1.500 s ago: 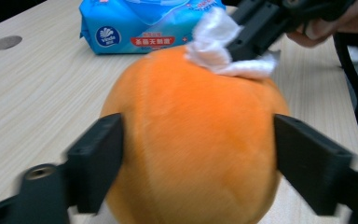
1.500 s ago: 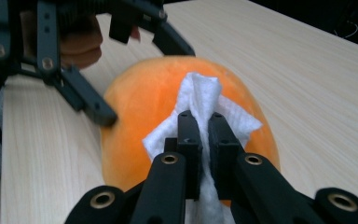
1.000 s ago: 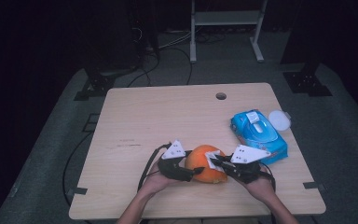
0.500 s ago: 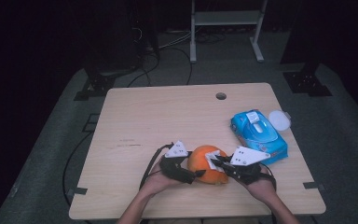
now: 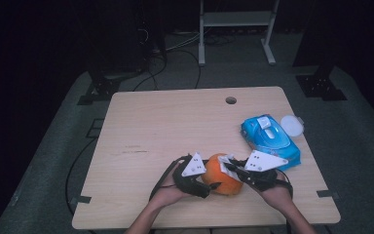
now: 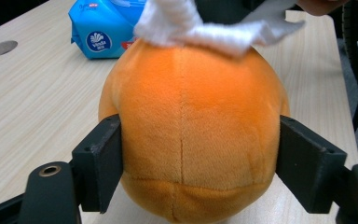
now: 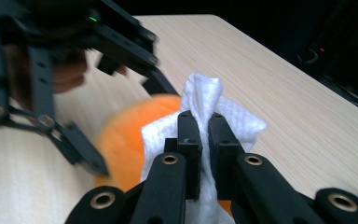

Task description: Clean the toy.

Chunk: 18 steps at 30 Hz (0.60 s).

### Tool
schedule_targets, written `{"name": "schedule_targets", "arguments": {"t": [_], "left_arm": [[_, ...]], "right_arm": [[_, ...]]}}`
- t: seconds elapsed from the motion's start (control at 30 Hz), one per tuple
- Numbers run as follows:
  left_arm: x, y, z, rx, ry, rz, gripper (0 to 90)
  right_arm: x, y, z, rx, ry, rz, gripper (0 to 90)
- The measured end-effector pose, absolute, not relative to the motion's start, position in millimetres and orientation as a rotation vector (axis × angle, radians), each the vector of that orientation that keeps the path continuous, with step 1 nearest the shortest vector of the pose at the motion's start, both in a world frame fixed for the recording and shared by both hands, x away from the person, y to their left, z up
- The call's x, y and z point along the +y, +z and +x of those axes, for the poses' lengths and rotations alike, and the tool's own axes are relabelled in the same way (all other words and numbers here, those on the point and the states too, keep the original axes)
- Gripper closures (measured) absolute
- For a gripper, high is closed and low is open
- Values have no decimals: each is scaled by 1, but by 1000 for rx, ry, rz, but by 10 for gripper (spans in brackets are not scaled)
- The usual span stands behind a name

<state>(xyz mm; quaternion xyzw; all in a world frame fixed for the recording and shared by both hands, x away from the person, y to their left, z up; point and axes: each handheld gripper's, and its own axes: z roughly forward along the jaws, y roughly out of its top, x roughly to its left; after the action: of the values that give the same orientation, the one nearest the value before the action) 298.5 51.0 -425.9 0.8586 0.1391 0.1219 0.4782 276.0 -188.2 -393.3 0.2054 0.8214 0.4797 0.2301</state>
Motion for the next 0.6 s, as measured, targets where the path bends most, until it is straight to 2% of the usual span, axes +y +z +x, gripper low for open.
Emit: {"name": "schedule_targets", "arguments": {"t": [0.1,0.3,0.47,0.5,0.6], "left_arm": [[48,-426,297,329,313,2098,231],[50,-427,296,301,333,2123,240],[59,-433,303,343,268,2129,242],[60,-433,305,343,251,2127,229],[59,-428,308,373,213,2111,113]], "right_arm": [[-189,-393,275,2256,1336,580,848],[-165,-393,266,2306,1353,475,847],[-185,-399,278,2281,1326,571,848],[-188,-401,279,2282,1322,590,848],[-186,-403,280,2282,1334,597,848]]}}
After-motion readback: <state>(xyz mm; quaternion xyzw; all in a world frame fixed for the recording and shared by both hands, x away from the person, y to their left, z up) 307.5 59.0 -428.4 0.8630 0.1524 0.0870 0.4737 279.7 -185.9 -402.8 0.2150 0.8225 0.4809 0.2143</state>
